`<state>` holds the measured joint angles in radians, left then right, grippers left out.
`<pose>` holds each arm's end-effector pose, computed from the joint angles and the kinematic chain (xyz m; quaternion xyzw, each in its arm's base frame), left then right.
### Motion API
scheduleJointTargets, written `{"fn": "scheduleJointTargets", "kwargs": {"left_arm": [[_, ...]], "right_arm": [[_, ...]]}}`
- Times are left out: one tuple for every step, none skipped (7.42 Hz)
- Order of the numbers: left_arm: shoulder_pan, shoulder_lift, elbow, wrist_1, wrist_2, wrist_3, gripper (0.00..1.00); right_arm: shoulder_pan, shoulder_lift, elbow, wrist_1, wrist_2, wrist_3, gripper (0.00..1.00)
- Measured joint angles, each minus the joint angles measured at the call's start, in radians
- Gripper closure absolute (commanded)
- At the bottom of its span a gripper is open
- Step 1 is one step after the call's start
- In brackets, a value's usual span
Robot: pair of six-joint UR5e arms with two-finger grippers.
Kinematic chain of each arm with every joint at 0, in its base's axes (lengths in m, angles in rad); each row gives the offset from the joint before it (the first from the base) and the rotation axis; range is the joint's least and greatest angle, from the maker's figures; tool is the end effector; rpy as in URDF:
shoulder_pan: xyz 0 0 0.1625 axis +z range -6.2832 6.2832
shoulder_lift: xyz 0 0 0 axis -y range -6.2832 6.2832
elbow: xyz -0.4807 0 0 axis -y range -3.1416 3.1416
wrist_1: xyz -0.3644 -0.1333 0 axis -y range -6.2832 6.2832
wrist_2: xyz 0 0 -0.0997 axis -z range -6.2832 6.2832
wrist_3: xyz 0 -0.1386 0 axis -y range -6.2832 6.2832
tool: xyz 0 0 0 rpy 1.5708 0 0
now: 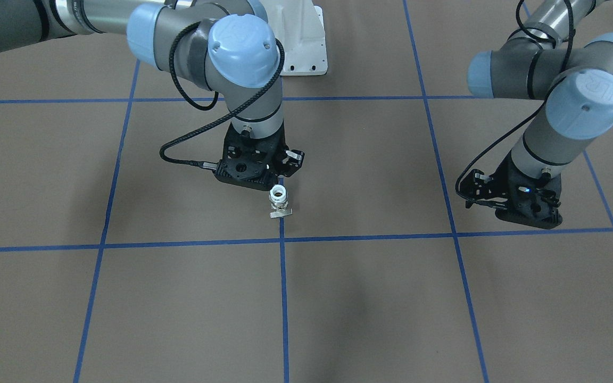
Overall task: Assemble PPR valve and pipe with both arms
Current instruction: 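Lower the chrome fitting onto the valve top and press it down with the right gripper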
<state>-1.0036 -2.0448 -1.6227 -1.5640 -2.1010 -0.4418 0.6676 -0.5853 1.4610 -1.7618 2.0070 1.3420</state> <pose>0.3123 -0.6079 0.4616 0.0944 0.3414 0.1256 0.9267 -0.5747 -0.5482 0.1825 -0.0417 -0.3837 0.1293 0.9134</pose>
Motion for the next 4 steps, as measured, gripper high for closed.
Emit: {"fn": "scheduleJointTargets", "kwargs": {"left_arm": [[-0.001,0.0,0.014,-0.019,0.0,0.0,0.0],[-0.001,0.0,0.02,-0.027,0.0,0.0,0.0],[-0.001,0.0,0.021,-0.03,-0.001,-0.001,0.0],[-0.001,0.0,0.021,-0.031,-0.001,-0.001,0.0]], "right_arm": [[-0.019,0.011,-0.018,0.0,-0.022,-0.001,1.0],[-0.03,0.017,-0.031,0.0,-0.033,-0.002,1.0],[-0.036,0.022,-0.044,0.001,-0.039,-0.005,1.0],[-0.037,0.025,-0.056,0.002,-0.043,-0.007,1.0]]}}
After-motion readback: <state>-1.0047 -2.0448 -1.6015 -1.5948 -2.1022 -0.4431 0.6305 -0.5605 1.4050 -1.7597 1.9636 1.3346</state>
